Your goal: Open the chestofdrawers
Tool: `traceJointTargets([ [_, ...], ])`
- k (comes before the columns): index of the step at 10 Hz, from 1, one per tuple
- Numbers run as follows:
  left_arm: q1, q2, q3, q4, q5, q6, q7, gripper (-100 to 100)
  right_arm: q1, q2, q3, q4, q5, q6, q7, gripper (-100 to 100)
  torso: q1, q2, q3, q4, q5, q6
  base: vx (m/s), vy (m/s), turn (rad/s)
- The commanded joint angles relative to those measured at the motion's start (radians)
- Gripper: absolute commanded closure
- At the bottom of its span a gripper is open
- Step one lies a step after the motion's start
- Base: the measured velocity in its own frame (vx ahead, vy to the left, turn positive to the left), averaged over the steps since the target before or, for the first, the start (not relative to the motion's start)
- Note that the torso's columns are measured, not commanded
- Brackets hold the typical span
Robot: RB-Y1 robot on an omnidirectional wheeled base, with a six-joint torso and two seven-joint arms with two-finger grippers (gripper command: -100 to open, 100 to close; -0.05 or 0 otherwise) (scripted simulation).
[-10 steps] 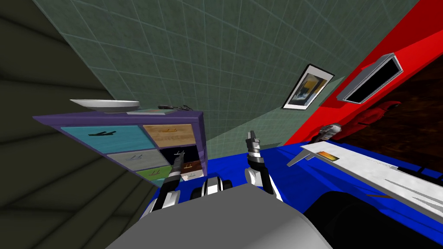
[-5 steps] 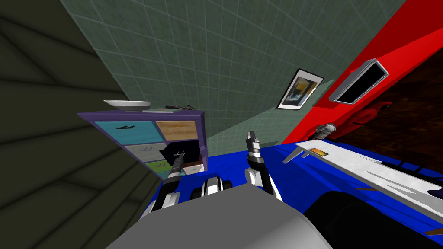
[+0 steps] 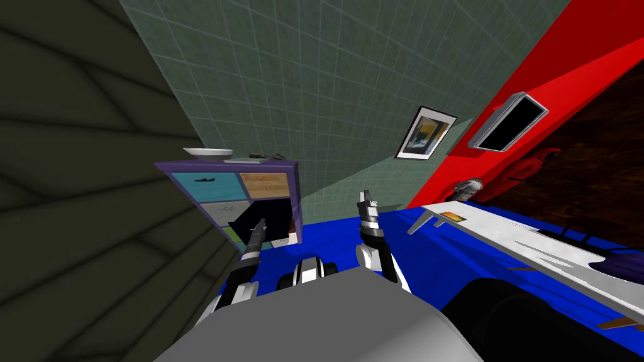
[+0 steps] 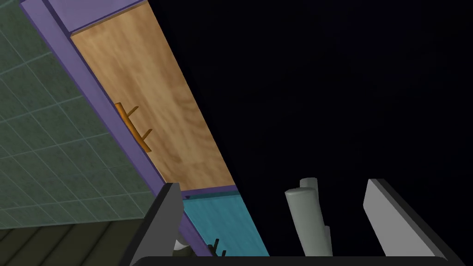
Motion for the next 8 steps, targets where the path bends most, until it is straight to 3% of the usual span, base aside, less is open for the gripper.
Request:
traceJointTargets([
  [1,0.013,0.006,0.000,-0.072,0.005,0.055,0.004,-100,0.000,0.000,0.000,0.000,0.000,0.000,0.000,0,0.000,0.001,0.000,0.000,0.000,0.000,0.034,0.006,-0.018],
  [6,0.048,0.014,-0.003,-0.205,0.012,0.156,0.010,-100,0.000,0.000,0.000,0.000,0.000,0.000,0.000,0,-0.002,0.014,0.008,0.006,-0.002,-0.001,0.003,-0.003,-0.015],
  [7,0.051,0.014,-0.005,-0.187,0.012,0.157,0.011,-100,0.000,0.000,0.000,0.000,0.000,0.000,0.000,0,-0.003,0.016,0.009,0.008,-0.004,-0.002,0.000,0.000,0.000],
  [8,0.052,0.014,-0.005,-0.189,0.013,0.165,0.012,0,0.000,0.000,0.000,0.000,0.000,0.000,0.000,0,-0.003,0.015,0.009,0.006,-0.003,-0.002,0.000,0.000,0.000],
])
